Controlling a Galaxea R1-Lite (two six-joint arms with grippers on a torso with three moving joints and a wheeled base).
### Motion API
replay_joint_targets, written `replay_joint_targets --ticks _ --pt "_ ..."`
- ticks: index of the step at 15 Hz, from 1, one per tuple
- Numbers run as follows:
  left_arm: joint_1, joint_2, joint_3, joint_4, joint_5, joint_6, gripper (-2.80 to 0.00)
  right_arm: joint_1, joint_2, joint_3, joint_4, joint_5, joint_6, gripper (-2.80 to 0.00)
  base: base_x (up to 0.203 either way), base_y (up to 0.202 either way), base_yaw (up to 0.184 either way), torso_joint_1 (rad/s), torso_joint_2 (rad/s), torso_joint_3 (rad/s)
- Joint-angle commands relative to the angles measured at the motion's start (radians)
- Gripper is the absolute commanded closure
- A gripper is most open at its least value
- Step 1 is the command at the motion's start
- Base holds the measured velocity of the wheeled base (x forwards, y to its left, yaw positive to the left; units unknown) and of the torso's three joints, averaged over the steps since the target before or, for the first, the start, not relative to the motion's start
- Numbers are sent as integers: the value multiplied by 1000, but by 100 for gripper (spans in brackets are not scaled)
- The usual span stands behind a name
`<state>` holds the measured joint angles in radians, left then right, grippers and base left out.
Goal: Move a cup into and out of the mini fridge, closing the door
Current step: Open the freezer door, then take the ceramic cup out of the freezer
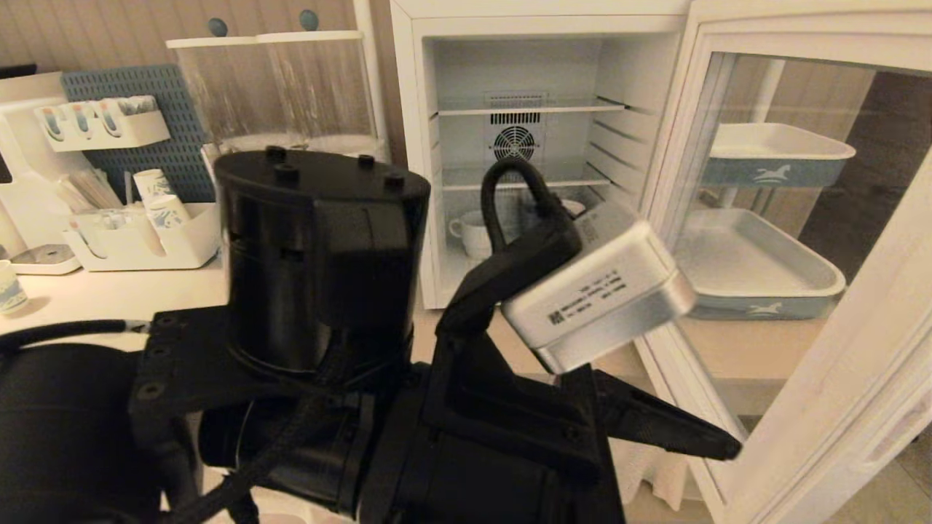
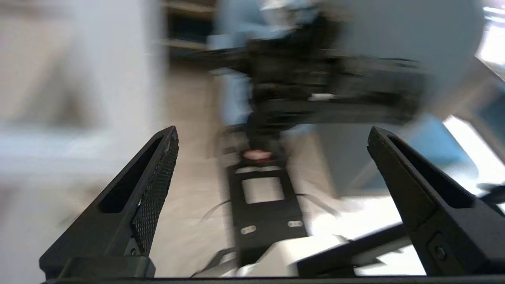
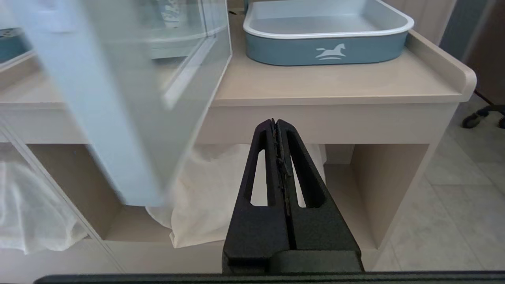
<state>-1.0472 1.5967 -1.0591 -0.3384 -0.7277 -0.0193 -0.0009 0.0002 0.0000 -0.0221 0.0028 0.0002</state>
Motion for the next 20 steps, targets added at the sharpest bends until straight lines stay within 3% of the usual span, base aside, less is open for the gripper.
replay_joint_targets --ticks 1,4,6,9,10,11,13,15,17,20 --pt "0 -36 26 0 115 0 -280 -1 1 14 2 0 0 0 0 0 0 0 0 0" --pt "107 -109 78 28 409 5 -280 -1 1 14 2 0 0 0 0 0 0 0 0 0" --pt "191 -167 72 104 578 6 -280 -1 1 14 1 0 0 0 0 0 0 0 0 0" --pt "379 -208 61 158 756 8 -280 -1 1 14 -1 0 0 0 0 0 0 0 0 0" --pt "451 -218 60 161 781 12 -280 -1 1 14 -1 0 0 0 0 0 0 0 0 0" --pt "528 -221 58 160 799 21 0 -1 1 14 -1 0 0 0 0 0 0 0 0 0" --pt "673 -217 59 117 820 71 0 -1 1 14 -1 0 0 0 0 0 0 0 0 0" --pt "762 -205 73 -50 810 141 0 -1 1 14 -1 0 0 0 0 0 0 0 0 0" --pt "792 -236 116 -95 800 229 0 -1 1 14 -1 0 0 0 0 0 0 0 0 0" --pt "817 -339 186 -56 831 287 0 -1 1 14 -2 0 0 0 0 0 0 0 0 0"
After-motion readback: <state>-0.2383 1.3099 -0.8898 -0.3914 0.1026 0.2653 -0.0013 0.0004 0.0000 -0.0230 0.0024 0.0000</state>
